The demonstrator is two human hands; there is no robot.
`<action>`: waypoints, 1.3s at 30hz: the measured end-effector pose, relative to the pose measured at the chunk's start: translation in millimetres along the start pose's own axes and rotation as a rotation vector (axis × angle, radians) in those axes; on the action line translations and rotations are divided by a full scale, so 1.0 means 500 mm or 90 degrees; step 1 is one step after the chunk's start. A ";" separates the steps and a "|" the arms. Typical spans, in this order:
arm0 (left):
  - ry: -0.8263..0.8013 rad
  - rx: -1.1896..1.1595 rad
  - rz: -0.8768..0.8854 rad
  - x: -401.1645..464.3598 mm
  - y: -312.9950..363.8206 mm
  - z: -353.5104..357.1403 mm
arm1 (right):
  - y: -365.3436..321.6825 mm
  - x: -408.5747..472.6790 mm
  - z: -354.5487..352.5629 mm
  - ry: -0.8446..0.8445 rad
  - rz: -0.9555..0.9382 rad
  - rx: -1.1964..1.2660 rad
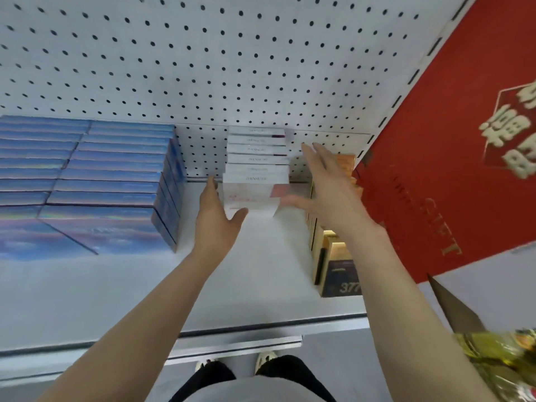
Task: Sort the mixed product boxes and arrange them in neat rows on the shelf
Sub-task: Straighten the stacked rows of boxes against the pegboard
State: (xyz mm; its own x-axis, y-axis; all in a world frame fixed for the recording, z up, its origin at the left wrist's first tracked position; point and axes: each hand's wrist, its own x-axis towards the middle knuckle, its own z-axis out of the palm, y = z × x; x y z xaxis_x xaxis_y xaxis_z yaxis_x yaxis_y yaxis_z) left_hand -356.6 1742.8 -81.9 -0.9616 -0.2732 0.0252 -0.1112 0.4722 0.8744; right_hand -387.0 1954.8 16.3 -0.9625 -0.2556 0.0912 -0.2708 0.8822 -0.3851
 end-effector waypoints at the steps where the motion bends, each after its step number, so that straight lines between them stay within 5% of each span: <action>1: 0.026 -0.019 -0.011 -0.027 0.006 0.008 | 0.017 -0.023 -0.014 -0.013 0.020 0.008; 10: 0.033 -0.082 -0.026 -0.123 0.043 0.096 | 0.131 -0.161 -0.041 -0.156 0.132 0.012; 20: 0.081 -0.067 -0.021 -0.038 0.054 0.078 | 0.016 -0.045 0.033 -0.007 -0.047 -0.037; 28: -0.059 -0.107 -0.018 0.056 0.039 0.018 | -0.053 0.063 0.094 -0.011 -0.073 -0.060; 39: -0.086 -0.083 0.035 0.090 0.031 0.006 | -0.044 0.094 0.111 -0.008 -0.095 -0.124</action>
State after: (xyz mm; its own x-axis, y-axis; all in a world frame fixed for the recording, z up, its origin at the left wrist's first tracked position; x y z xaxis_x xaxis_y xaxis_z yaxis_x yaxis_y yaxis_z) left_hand -402.4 1740.4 -68.7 -0.9913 -0.1301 0.0171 -0.0323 0.3686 0.9290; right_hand -425.4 1901.2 -21.8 -0.9117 -0.3924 0.1214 -0.4092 0.8936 -0.1846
